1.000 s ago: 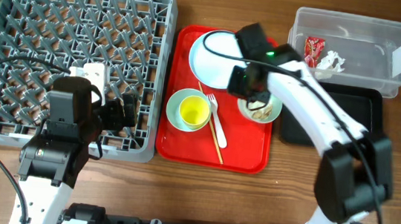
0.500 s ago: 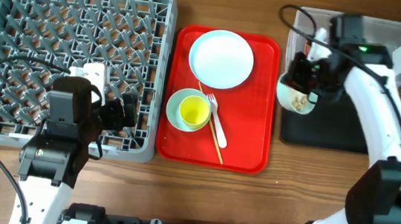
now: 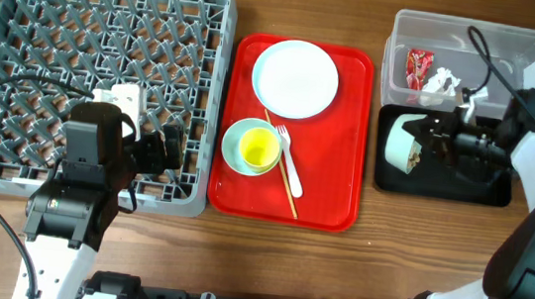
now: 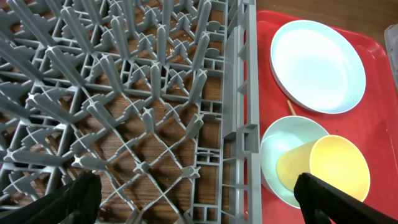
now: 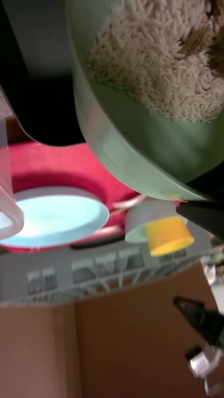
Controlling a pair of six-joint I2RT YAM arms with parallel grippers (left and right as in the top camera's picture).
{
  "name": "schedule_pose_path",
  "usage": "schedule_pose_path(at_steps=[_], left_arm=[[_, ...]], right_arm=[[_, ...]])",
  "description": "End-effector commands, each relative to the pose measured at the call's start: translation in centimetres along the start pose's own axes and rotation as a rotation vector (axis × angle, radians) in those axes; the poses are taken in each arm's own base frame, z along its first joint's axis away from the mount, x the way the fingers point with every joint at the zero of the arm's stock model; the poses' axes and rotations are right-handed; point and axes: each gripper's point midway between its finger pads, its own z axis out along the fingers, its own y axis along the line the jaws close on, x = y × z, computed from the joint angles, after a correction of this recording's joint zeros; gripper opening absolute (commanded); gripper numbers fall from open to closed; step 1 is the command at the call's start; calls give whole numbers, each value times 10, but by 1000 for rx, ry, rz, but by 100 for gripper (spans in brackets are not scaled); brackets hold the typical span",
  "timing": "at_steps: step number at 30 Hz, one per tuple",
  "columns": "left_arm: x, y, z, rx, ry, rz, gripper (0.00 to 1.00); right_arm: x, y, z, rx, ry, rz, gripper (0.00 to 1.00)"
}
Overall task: Sort waste into correct bins and load items into the dishwasher rack
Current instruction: 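Carry the bowl over the black tray and tip the rice out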
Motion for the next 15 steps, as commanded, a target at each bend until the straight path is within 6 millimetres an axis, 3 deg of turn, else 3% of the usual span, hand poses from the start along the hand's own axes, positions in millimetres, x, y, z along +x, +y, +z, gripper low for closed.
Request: schedule_pose_path(at_steps=[1,5,15], left_arm=[[-9,1,-4,-5,-25,-5,100],[-9,0,-4,-5,-25,-5,100],[-9,0,-4,-5,-25,-5,100]], right_arm=[[-4,24,-17,-197,-24,9,4],[-16,35,-38,-314,-61,82,4],[-42,23,-67,-344,-135,334,4]])
